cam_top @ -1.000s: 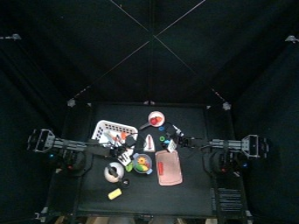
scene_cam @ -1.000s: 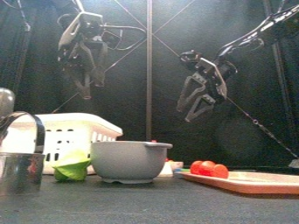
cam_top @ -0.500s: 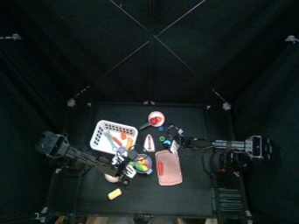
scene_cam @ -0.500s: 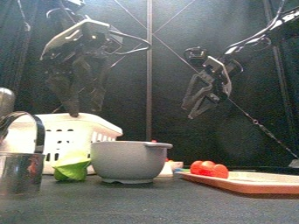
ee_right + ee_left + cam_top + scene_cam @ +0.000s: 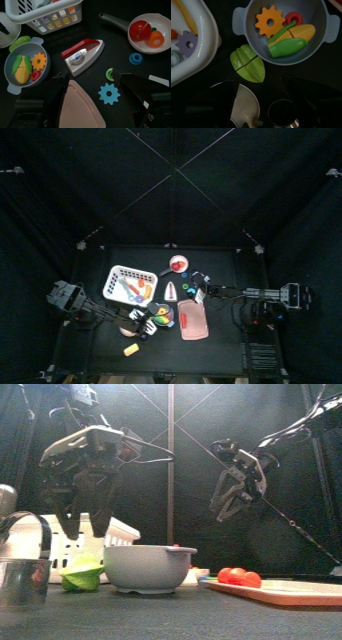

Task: Grab starfruit

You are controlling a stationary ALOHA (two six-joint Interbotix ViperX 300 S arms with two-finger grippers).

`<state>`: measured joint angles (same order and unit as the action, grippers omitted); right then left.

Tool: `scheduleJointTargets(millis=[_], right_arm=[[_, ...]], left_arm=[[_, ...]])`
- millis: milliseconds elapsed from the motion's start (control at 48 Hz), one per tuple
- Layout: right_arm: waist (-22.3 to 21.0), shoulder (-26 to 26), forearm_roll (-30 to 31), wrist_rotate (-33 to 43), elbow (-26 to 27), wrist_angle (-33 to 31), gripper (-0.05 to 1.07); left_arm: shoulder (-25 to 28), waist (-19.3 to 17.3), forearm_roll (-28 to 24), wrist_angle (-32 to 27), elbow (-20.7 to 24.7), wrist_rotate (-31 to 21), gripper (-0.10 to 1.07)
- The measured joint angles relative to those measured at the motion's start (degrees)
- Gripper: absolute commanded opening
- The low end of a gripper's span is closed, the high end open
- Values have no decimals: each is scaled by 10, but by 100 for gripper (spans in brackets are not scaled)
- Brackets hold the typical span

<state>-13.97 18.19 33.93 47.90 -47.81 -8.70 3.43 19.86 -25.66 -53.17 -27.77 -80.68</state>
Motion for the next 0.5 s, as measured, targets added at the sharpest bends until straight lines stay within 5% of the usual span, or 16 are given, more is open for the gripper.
scheduleJointTargets(millis=[500], right_arm=[[-2, 0, 1, 0, -1, 1, 98]], left_arm=[[61, 0, -8, -2, 2, -3, 98]])
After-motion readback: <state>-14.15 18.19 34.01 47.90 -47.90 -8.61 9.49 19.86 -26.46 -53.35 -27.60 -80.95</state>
